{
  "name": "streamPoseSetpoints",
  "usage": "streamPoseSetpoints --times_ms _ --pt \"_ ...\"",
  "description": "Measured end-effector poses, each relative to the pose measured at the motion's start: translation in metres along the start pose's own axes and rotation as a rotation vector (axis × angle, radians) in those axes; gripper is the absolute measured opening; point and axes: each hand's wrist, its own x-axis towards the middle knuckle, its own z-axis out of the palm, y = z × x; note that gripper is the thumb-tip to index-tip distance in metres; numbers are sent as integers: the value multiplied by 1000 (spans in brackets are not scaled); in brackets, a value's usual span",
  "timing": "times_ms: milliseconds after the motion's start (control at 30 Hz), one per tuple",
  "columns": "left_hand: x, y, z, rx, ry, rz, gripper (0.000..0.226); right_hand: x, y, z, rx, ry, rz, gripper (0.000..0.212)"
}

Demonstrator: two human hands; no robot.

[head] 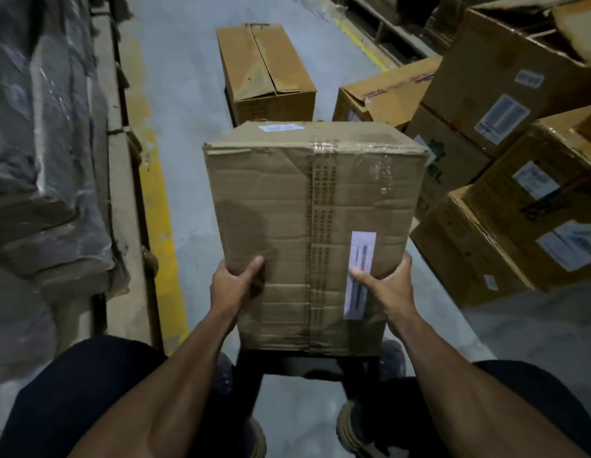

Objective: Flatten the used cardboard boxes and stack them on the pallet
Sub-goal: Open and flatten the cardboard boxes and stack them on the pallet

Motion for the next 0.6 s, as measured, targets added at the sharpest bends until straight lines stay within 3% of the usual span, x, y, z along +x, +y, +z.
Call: streamPoseSetpoints --times_ms 167,267,367,500,600 --pt "4 38 -14 197 141 1 98 -1 -27 6 -46 33 -77 99" --pt "6 65 -21 353 264 -11 96 2 -50 11 -65 44 -117 105" --pt "18 84 -26 475 305 -21 94 9 -65 15 -88 30 -118 97" --pt "38 72 -23 416 172 -13 85 27 -59 25 -67 -73 -50 68" --pt "51 30 -8 282 -14 -33 75 41 -29 35 -153 -110 45 81"
